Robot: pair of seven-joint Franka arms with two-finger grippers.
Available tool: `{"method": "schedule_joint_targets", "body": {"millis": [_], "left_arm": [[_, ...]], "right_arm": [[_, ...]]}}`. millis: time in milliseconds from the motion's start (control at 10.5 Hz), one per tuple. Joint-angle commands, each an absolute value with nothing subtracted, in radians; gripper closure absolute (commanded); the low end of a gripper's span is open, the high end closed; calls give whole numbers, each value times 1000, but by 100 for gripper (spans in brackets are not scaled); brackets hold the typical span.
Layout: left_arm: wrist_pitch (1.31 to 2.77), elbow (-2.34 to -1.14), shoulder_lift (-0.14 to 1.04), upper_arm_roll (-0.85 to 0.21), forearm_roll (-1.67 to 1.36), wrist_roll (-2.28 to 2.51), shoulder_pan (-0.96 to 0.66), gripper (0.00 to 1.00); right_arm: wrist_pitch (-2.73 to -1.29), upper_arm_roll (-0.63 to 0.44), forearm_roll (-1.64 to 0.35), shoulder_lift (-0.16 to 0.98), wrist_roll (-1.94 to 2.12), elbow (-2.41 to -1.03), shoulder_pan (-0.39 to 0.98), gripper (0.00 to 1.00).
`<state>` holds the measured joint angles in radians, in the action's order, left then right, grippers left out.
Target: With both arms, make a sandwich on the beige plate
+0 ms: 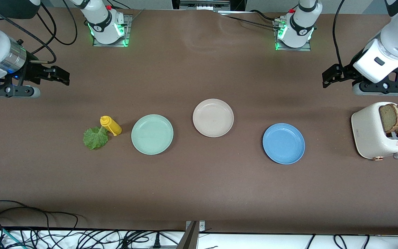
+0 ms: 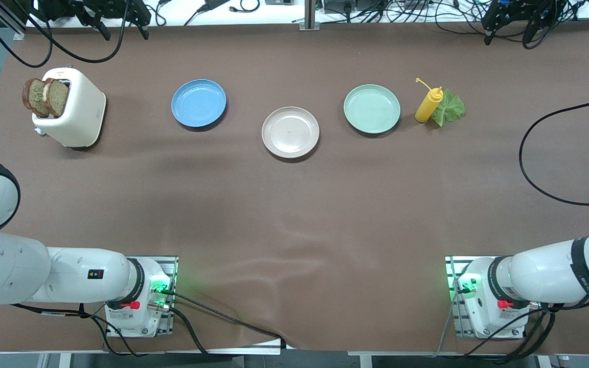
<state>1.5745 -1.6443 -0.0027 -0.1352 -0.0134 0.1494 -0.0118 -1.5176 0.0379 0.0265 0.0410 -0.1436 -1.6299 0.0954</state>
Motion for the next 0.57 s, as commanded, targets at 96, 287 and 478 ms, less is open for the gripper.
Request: {"method": "schedule_joint_targets", "body": {"millis": [96,287,478], "left_arm": [[1552,-1629,-5,-143,18,133,-14,0],[1551,-1629,-5,-143,18,133,-12,0],[1551,-1628,-5,-144,18,133,-14,0]], "right_arm": [[-1490,35,26,52,-167,-1598,100,0],[-1499,32,15,54,-170,-1600,94,0],[-1502,32,6,54,-170,-1600,92,0]]}}
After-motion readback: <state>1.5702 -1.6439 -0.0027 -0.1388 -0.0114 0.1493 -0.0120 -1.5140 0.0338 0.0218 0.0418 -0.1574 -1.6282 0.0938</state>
